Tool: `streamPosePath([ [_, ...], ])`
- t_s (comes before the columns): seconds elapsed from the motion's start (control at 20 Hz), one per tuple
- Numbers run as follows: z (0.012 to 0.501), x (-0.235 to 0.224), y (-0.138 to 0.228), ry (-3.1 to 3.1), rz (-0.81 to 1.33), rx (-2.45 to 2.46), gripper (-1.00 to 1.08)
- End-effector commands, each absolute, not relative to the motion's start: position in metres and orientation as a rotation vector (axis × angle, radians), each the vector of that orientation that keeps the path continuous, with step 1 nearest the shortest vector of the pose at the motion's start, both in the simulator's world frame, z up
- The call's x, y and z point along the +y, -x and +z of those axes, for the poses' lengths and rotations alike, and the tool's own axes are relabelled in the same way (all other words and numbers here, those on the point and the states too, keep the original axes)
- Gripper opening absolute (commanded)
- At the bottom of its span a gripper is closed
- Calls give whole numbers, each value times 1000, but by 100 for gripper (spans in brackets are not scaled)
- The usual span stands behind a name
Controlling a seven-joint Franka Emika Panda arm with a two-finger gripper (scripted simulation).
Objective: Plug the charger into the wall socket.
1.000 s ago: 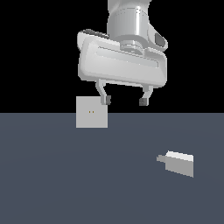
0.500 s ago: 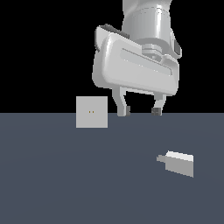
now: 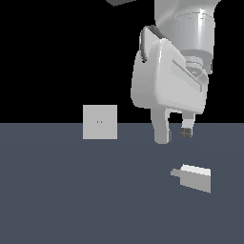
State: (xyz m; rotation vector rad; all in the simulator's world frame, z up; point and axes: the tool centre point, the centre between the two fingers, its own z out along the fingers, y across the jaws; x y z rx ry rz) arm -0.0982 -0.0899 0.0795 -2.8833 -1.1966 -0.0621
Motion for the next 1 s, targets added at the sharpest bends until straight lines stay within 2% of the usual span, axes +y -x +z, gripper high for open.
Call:
streamPosePath([
  [0.0,75,-97,101,2857,-65,-1255,100],
  [0.95,60,-117,105,2786,-69,-1400,100],
])
